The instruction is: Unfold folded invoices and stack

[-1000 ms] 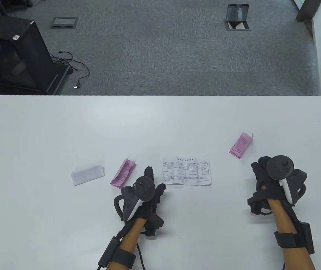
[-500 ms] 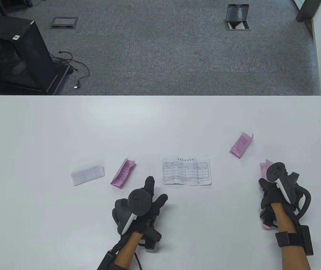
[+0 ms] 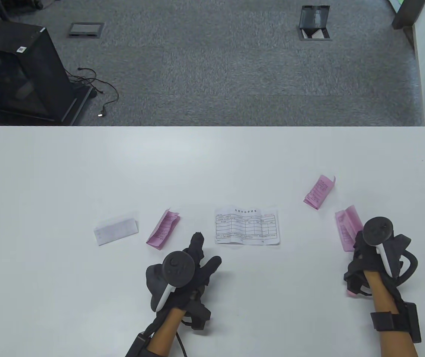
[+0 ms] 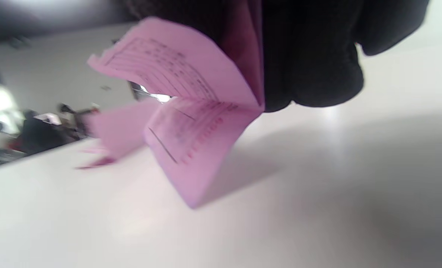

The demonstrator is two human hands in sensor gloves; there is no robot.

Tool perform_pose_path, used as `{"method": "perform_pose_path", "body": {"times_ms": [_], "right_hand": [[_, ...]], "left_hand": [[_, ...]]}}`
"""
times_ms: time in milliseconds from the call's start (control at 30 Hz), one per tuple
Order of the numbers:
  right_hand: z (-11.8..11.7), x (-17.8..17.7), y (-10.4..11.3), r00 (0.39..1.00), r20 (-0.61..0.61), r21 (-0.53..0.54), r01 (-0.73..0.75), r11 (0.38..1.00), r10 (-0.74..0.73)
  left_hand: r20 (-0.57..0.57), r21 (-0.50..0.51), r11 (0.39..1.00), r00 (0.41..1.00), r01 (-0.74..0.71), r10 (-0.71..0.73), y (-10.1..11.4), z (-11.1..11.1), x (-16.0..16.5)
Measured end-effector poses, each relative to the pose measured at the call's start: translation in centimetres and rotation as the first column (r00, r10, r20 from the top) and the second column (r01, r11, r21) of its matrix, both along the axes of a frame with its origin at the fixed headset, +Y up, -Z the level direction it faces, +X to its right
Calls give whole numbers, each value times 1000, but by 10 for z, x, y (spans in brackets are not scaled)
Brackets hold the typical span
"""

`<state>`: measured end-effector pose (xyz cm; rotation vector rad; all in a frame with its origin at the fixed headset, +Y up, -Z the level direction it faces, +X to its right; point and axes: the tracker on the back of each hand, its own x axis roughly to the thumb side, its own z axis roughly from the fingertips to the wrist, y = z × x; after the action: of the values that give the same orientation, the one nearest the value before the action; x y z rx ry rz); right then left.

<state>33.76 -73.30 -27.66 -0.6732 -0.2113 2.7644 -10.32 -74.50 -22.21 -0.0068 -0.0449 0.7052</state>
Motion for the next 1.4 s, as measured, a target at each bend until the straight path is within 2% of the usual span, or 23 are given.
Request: {"method": "perform_pose_path", "body": {"times_ms": [133,267,367,433,567,633,767,867,1000,1133,1200,1400], "right_hand": [[20,-54,16,970,-215,85,134,987,-114],[37,-105,26,891,-391,74,281,957,-232],[48,-134,28,816,-490,33,369,929,-307],[54,-148,27,787,-521,10,394,919,-331],[61,-165,14,717,-581,-28,456,890,-386],[63,-169,9,688,-595,-56,479,876,-414],[66,-175,3,629,-622,-110,520,847,-468],[67,-178,0,626,-635,-110,507,855,-453],[70,-181,2,640,-683,-50,441,896,-353],[79,-185,10,667,-734,119,312,943,-128],[82,-187,13,648,-759,166,285,944,-62],[84,-191,11,625,-778,143,263,954,-55]], "left_hand": [[73,29,989,987,-145,142,0,4,7],[165,-5,982,968,-189,187,-2,11,18],[220,-87,961,936,-262,275,-8,14,24],[235,-174,920,893,-351,384,-13,15,27],[205,-344,776,764,-529,611,-29,18,33],[181,-367,749,747,-553,640,-33,19,36],[122,-320,764,775,-560,619,-37,21,41],[74,-264,781,795,-566,602,-37,21,40],[32,-227,798,814,-558,579,-36,21,34],[7,-215,814,833,-540,554,-34,21,30],[1,-207,831,849,-516,528,-34,21,29],[8,-187,863,878,-469,479,-32,22,29]]}}
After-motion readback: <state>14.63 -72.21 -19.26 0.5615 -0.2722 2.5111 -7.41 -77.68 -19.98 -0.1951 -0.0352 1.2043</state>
